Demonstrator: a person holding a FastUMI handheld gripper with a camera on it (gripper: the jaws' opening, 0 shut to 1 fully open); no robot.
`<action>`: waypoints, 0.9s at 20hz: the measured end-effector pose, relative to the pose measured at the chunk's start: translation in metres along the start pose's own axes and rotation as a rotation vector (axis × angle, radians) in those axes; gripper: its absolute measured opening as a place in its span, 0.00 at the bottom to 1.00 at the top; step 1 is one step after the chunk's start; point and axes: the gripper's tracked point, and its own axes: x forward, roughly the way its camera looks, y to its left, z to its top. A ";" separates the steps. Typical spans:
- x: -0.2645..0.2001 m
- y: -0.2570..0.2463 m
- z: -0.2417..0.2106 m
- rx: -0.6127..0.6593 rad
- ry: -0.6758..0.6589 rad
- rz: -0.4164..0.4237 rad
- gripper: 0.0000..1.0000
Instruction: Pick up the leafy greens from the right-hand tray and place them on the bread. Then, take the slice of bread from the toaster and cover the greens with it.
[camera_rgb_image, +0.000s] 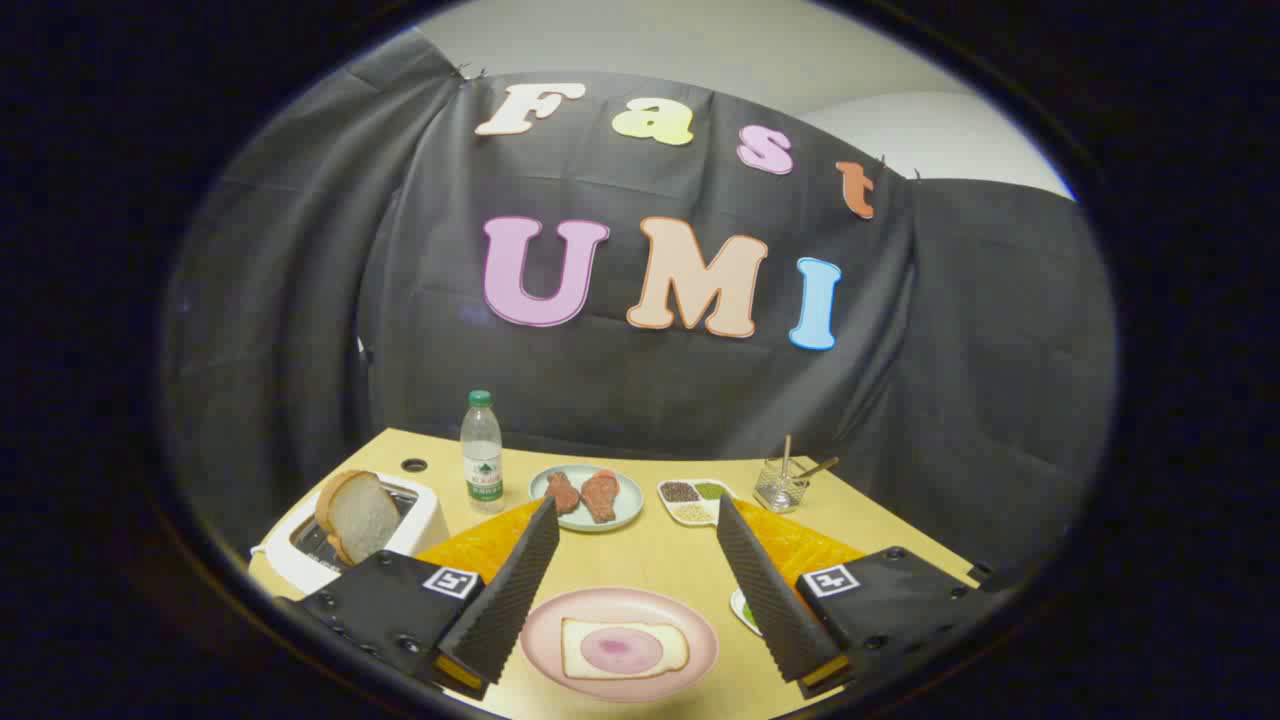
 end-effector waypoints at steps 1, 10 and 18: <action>0.002 -0.001 0.000 0.004 0.003 -0.007 1.00; 0.011 -0.010 0.003 0.015 -0.004 0.001 1.00; 0.014 -0.016 -0.002 0.011 0.028 0.124 1.00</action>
